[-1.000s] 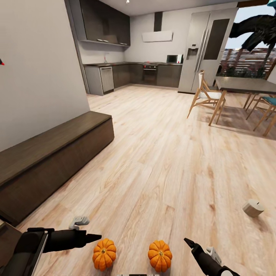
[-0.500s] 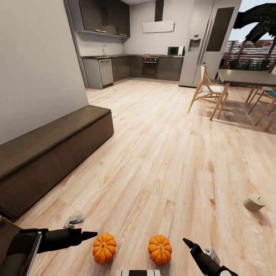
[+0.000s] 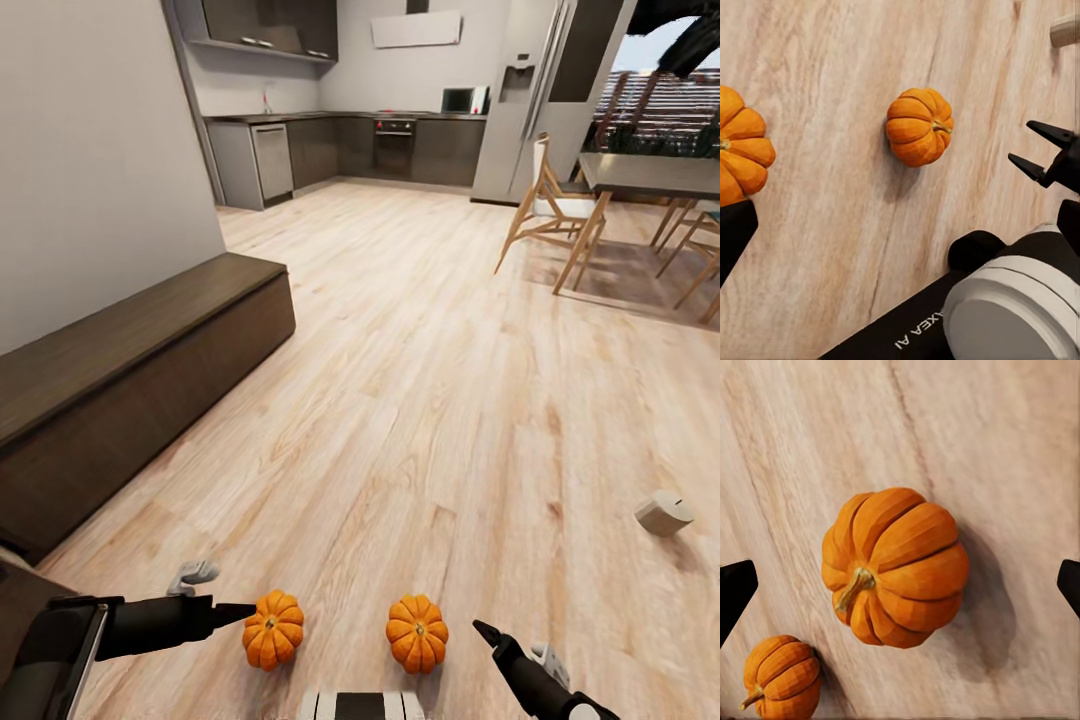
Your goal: Place each of the two pumpkins and all three candles from the living room inside a cabinet in the living room (use any cabinet), then make sure every cabinet is closed, and position the cauldron so it is next to a table in the living room.
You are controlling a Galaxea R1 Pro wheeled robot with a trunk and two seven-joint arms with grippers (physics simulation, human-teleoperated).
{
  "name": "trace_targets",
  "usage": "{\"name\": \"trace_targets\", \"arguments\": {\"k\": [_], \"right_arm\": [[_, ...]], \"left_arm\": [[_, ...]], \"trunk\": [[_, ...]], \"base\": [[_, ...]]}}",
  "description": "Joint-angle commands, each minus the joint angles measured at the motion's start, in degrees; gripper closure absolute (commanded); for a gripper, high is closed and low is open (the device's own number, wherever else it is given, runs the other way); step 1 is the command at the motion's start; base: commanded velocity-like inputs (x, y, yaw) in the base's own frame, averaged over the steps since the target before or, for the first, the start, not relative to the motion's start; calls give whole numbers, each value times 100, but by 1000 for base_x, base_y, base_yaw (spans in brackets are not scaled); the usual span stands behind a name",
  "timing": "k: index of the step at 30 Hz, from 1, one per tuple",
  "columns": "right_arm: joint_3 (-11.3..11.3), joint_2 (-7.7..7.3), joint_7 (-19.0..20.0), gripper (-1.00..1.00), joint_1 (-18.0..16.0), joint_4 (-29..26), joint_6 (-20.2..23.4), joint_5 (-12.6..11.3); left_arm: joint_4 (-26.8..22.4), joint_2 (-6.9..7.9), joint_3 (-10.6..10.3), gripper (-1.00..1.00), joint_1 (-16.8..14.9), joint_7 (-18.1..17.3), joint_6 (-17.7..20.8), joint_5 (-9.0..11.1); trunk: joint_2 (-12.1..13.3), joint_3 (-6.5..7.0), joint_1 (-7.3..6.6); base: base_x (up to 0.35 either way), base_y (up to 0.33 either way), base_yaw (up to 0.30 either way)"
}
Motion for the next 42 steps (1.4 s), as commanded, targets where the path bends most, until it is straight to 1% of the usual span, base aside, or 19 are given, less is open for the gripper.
{"name": "trace_targets", "arguments": {"k": [1,2,3,5,6,7,8,10,11,14,17,27,31,37,39,42], "right_arm": [[13,19,0,-100,0,-10,0,1],[22,44,0,-100,-3,-18,1,1],[26,55,1,-100,-4,-23,2,2],[37,81,14,-100,-86,-74,22,-8],[47,100,38,-100,-147,-92,27,-10],[56,144,61,-100,-202,-103,29,-10],[79,213,79,-100,-249,-113,32,1],[192,321,95,-100,-339,-124,39,78],[263,353,104,-100,-376,-128,42,145],[325,365,112,-100,-404,-126,44,202],[342,356,114,-100,-412,-118,45,218],[339,335,117,-100,-413,-110,45,222],[340,334,119,-100,-413,-111,45,222],[345,334,125,-100,-413,-107,45,222],[346,334,170,-100,-413,-106,45,222],[342,334,351,-100,-416,-96,42,229]], "left_arm": [[-4,19,0,-100,0,-149,0,2],[-6,70,0,-100,0,-392,0,-1],[-7,108,0,-100,0,-551,0,-3],[-9,314,0,-100,0,-1457,0,-32],[-10,400,0,-100,0,-1807,0,-45],[-10,477,0,-100,0,-2041,0,-51],[-10,541,0,-100,0,-2146,0,-48],[-10,636,9,-100,0,-2146,0,-32],[-10,687,97,-100,0,-2146,0,-20],[-10,724,312,-100,0,-2146,0,-3],[-10,734,385,-100,0,-2146,0,4],[-10,713,396,-100,0,-2146,0,11],[-10,711,396,-100,0,-2146,0,12],[-10,711,396,-100,0,-2146,0,13],[-10,708,396,-100,0,-2146,0,13],[-10,705,396,-100,0,-2146,0,13]], "trunk": [[-2,-23,2],[-3,-45,5],[-4,-67,7],[-7,-112,13],[-8,-134,15],[-10,-156,18],[-11,-178,20],[-14,-222,26],[-15,-244,28],[-19,-311,36],[-23,-377,44],[-36,-599,69],[-36,-599,69],[-44,-732,85],[-47,-776,90],[-51,-843,98]], "base": [[0,0,0],[0,0,0],[0,0,0],[0,0,0],[0,0,0],[0,0,0],[0,0,0],[0,0,0],[0,0,0],[0,0,0],[0,0,0],[0,0,0],[0,0,0],[0,0,0],[0,0,0],[0,0,0]]}}
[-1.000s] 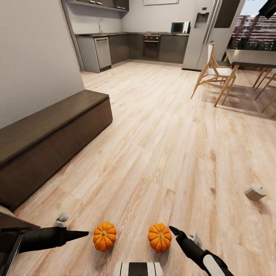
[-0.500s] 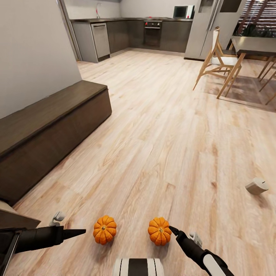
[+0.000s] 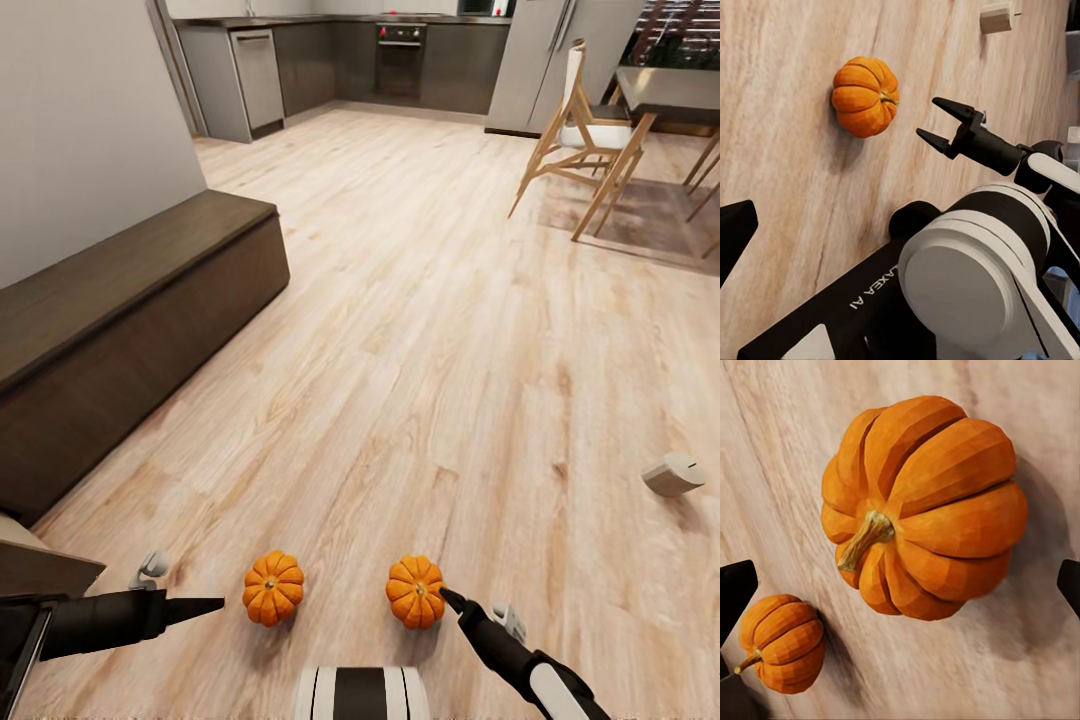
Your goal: Place each of the two pumpkins and all three candles from the living room inside a cabinet in the living room (use any cabinet), then make sure every cabinet is closed, and position the cauldron so it is next to a table in the living room.
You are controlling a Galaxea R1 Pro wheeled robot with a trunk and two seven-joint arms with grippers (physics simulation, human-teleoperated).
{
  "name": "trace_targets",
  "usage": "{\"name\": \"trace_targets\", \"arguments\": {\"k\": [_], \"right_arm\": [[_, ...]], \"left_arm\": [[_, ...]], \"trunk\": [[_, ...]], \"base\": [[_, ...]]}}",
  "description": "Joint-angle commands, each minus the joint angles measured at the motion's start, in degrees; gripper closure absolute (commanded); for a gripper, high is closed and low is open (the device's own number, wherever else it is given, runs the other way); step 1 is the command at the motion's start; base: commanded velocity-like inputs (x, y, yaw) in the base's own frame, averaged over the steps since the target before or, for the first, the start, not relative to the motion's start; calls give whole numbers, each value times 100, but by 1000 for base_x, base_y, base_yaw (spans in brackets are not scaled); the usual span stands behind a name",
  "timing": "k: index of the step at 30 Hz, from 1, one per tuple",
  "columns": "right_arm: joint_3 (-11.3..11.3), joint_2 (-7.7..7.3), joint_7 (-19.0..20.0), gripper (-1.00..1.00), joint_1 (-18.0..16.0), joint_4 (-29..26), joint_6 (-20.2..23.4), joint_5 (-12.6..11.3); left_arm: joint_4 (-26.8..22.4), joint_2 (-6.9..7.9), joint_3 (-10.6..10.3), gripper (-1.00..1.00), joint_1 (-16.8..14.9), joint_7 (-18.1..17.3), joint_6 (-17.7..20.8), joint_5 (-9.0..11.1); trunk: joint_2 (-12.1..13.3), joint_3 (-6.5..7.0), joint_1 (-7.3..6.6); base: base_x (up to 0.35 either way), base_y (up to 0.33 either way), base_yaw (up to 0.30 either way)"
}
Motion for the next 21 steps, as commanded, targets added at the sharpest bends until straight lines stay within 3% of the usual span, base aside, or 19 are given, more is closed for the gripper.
{"name": "trace_targets", "arguments": {"k": [1,21], "right_arm": [[0,0,38,-100,1,3,-2,1],[-4,0,100,-100,-6,17,-9,-7]], "left_arm": [[0,-1,-3,-100,0,0,0,1],[0,-3,-9,-100,0,0,0,0]], "trunk": [[-2,-23,2],[-26,-422,49]], "base": [[0,0,0],[0,0,0]]}}
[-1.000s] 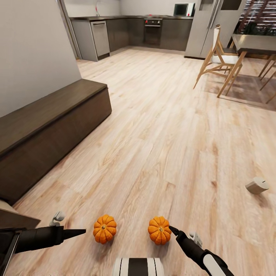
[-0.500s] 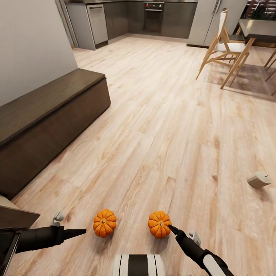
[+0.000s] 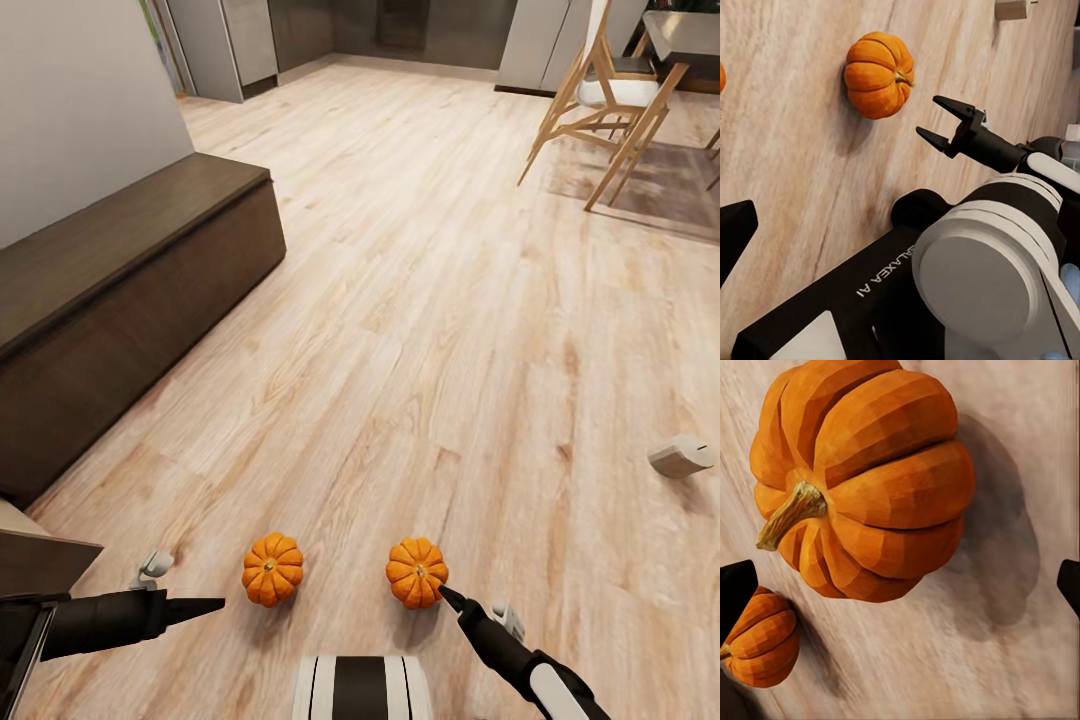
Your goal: Place each of the two pumpkins and all three candles from the living room inside a cabinet in the living room (use any cabinet), then make sure every cabinet is closed, and position the cauldron so it is next to a table in the living room.
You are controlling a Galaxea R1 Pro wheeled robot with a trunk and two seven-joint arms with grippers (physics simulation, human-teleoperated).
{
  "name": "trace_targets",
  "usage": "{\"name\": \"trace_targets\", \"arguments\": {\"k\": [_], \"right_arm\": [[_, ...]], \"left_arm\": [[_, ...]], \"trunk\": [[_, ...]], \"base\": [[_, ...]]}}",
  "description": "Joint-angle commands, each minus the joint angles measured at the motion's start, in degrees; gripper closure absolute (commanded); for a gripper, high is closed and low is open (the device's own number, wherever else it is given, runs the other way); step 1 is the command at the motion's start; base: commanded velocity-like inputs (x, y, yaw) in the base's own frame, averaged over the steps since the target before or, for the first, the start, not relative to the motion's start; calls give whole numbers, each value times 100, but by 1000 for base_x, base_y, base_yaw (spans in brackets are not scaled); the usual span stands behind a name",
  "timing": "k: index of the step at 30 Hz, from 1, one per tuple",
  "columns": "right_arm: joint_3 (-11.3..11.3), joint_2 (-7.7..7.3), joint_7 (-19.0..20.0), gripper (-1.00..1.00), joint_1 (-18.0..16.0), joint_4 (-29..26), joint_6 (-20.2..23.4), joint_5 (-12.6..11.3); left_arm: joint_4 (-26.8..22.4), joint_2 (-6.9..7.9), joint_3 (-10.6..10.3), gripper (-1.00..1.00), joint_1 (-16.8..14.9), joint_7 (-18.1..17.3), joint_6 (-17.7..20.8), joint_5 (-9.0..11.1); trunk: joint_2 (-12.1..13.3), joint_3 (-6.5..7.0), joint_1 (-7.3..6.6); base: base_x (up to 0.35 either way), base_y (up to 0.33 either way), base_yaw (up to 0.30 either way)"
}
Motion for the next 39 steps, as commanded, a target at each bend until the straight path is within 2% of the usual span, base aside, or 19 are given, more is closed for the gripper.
{"name": "trace_targets", "arguments": {"k": [1,15,23,37,39], "right_arm": [[0,0,0,-100,-1,0,-2,-1],[-42,-17,-9,-100,-1,25,-17,-9],[-52,-19,-9,-100,-1,26,-23,-17],[-62,-19,-16,-100,-1,26,-40,-17],[-62,-22,-17,-100,-1,26,-40,-18]], "left_arm": [[0,0,0,-100,0,0,0,1],[0,0,-12,-100,0,0,0,-4],[0,-3,-42,-100,0,0,0,-8],[0,-9,-48,-100,0,0,0,-8],[0,-9,-47,-100,0,0,0,-8]], "trunk": [[0,-1,0],[0,-1,0],[0,-1,0],[0,-1,0],[-3,-45,5]], "base": [[0,0,0],[3,3,0],[180,104,0],[61,27,0],[9,4,0]]}}
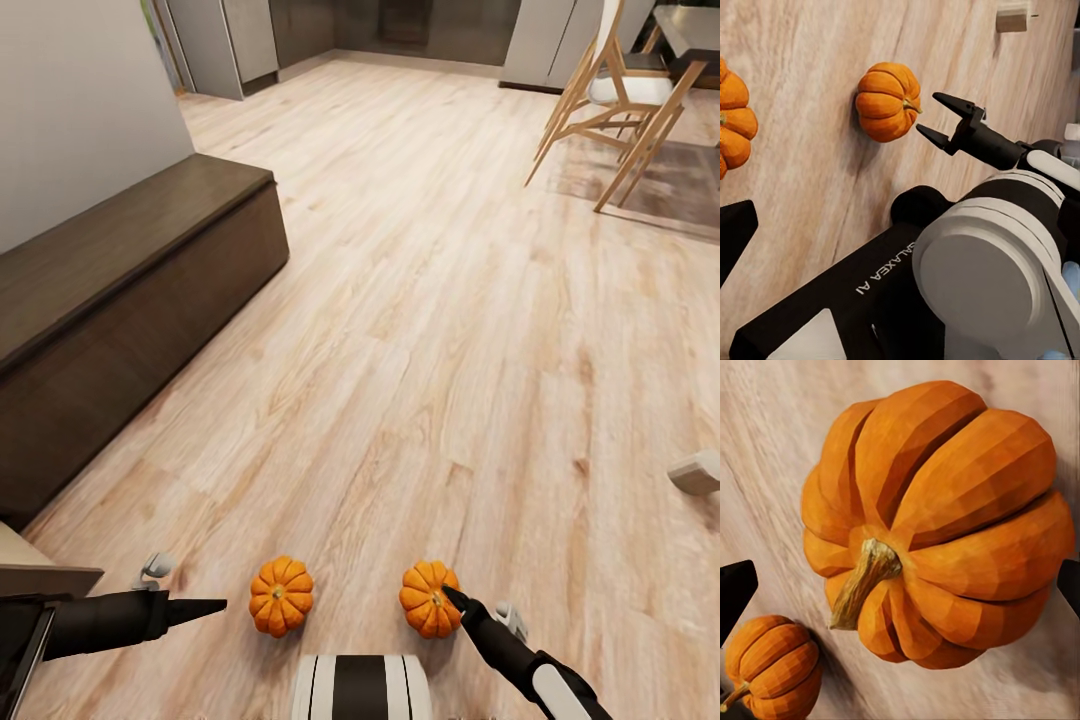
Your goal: Place each of the two pumpkins and all three candles from the living room inside a cabinet in the living room (use any cabinet), then make sure every cabinet is closed, and position the cauldron so it is next to a table in the living room.
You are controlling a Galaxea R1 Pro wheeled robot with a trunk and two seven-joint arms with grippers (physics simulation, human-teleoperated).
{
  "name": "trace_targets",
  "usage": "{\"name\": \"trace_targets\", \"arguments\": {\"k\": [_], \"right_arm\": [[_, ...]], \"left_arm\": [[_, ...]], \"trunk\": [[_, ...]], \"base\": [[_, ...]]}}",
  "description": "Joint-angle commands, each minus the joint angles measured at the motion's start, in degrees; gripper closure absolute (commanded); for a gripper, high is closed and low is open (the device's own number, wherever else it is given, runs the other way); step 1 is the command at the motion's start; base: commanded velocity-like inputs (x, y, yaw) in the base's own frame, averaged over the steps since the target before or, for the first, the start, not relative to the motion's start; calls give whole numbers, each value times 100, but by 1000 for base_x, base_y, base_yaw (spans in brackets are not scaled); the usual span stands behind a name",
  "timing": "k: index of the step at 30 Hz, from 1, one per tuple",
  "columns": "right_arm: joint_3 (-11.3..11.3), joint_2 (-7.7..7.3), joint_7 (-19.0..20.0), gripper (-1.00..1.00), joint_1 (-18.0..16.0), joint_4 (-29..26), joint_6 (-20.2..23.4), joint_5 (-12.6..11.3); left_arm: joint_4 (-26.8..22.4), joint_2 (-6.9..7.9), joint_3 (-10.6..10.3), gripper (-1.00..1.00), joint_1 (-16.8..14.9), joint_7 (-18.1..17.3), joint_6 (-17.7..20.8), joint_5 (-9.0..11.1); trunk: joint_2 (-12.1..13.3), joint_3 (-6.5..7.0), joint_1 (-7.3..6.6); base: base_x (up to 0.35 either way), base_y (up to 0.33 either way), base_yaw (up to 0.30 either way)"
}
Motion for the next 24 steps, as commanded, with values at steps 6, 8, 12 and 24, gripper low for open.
{"name": "trace_targets", "arguments": {"k": [6,8,12,24], "right_arm": [[0,-1,-8,-100,0,2,-8,-1],[0,-1,-12,-100,0,2,-9,-1],[0,-1,-18,-100,0,2,-12,-1],[-9,4,-52,-100,0,9,-225,-18]], "left_arm": [[0,0,3,-100,0,0,0,1],[0,0,3,-100,0,0,0,1],[0,0,3,-100,0,0,0,1],[0,-4,3,-100,0,0,0,1]], "trunk": [[-8,-134,15],[-11,-178,20],[-16,-267,31],[-27,-444,51]], "base": [[2,1,0],[0,0,0],[0,0,0],[0,0,0]]}}
